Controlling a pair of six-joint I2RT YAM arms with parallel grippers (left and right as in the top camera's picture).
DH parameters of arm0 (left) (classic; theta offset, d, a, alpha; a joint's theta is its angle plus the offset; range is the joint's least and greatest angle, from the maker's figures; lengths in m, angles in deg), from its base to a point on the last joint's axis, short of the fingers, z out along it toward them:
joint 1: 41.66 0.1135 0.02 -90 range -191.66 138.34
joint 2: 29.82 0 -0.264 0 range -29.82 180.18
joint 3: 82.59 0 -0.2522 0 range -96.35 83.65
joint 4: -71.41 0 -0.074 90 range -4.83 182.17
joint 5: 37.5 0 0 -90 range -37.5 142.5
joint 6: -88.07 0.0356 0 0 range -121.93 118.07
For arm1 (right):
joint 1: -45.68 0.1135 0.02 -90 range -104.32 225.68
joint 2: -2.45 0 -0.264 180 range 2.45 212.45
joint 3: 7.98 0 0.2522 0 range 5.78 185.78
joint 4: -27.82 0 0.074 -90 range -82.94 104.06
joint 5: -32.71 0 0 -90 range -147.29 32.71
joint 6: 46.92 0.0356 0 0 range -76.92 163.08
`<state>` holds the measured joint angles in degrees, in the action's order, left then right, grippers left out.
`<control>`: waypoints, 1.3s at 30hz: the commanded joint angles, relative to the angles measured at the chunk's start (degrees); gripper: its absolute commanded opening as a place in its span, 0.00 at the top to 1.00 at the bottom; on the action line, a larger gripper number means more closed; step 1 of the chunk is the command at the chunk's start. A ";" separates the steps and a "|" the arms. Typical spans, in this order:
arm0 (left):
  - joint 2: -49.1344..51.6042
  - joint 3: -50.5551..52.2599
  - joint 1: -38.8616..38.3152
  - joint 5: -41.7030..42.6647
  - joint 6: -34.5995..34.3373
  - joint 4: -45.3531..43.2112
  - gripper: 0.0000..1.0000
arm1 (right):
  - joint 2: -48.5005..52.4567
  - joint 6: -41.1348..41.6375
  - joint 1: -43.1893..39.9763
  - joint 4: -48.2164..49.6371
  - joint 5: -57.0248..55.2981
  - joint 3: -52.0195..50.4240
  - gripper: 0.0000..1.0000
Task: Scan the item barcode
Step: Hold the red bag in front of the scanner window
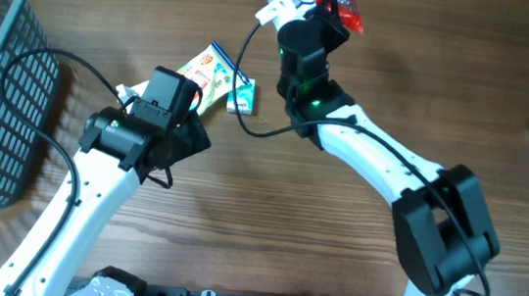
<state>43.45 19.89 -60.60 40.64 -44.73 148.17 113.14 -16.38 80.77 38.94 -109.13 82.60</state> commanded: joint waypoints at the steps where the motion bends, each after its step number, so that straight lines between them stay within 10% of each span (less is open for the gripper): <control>1: 0.02 -0.44 0.48 0.46 -0.96 -0.17 0.00 | 0.48 -9.07 0.59 1.29 -1.90 0.90 0.96; 19: 0.02 -0.44 0.48 0.48 -0.98 0.52 0.00 | 20.33 -9.51 -4.46 43.30 14.34 2.14 0.95; 39: 0.02 -0.44 0.48 0.50 -1.20 1.14 0.00 | 31.76 6.88 -4.85 35.58 18.95 15.10 0.95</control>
<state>43.45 19.89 -60.60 40.66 -44.73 149.27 141.60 -12.17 76.11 74.42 -93.26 96.59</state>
